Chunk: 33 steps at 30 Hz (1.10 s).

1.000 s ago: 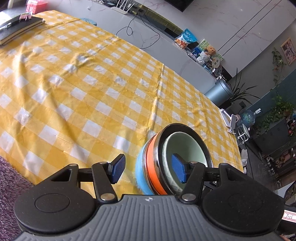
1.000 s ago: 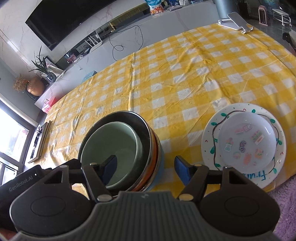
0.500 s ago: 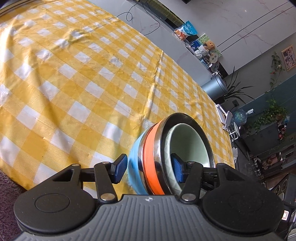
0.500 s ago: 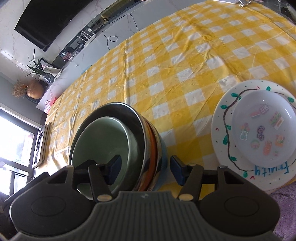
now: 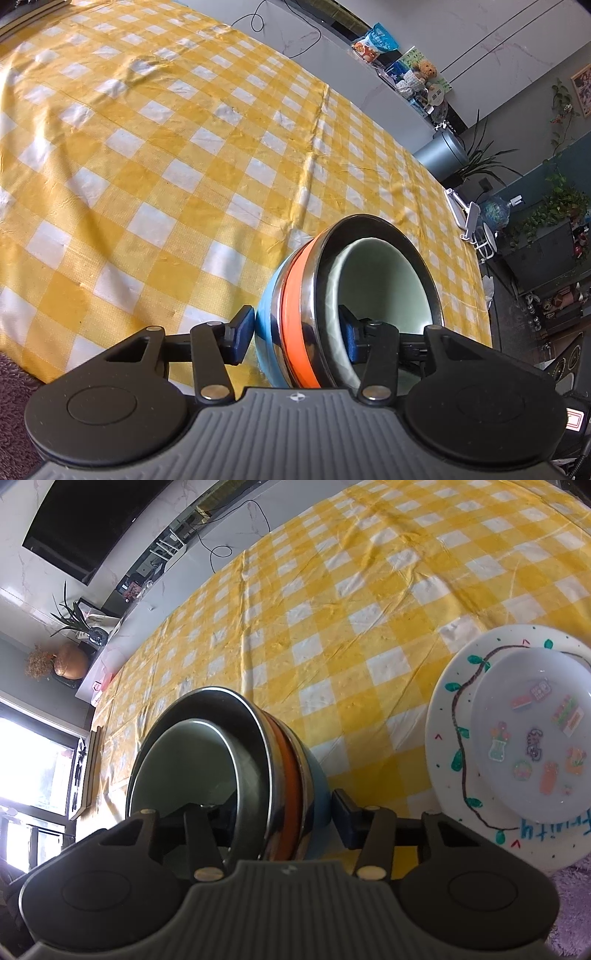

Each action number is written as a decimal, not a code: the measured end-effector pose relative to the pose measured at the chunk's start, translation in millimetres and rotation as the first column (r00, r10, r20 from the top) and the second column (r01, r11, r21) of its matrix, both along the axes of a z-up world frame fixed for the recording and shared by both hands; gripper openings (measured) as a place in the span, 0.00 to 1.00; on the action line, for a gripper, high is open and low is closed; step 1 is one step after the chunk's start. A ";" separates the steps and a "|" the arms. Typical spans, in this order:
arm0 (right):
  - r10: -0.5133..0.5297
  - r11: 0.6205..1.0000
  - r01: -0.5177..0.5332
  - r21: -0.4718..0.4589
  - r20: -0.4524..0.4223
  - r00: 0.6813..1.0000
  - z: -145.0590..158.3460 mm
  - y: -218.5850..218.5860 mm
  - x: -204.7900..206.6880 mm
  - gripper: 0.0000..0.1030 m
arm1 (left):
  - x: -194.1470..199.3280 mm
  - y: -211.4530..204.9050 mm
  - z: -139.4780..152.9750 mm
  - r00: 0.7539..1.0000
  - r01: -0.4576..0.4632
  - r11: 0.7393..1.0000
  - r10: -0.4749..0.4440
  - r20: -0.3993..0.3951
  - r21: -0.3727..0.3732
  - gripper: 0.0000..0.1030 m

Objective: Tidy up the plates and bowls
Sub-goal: 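Close the left tool on the rim of the bowl stack, then lift the bowl stack and lower it onto the sticker bowl on the plate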

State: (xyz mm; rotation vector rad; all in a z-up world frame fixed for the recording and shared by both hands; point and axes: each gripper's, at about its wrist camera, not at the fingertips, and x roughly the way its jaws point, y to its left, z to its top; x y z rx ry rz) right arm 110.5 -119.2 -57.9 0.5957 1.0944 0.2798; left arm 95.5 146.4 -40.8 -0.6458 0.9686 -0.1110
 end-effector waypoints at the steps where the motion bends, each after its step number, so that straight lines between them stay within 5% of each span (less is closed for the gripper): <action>1: 0.002 1.000 -0.002 0.000 0.000 1.000 0.1 -0.2 0.0 0.47 | 0.3 -0.5 0.3 1.000 0.002 1.000 -0.002 -0.002 0.005 0.51; 18: 0.004 1.000 -0.004 0.012 -0.016 1.000 1.1 -1.1 -0.2 0.45 | -0.4 -6.2 8.1 1.000 0.001 0.997 0.001 -0.031 0.071 0.45; 33: -0.038 0.997 0.037 0.065 0.006 0.999 25.1 -38.5 -25.2 0.43 | -14.8 -38.6 43.3 0.999 0.039 0.993 -0.040 0.010 0.108 0.45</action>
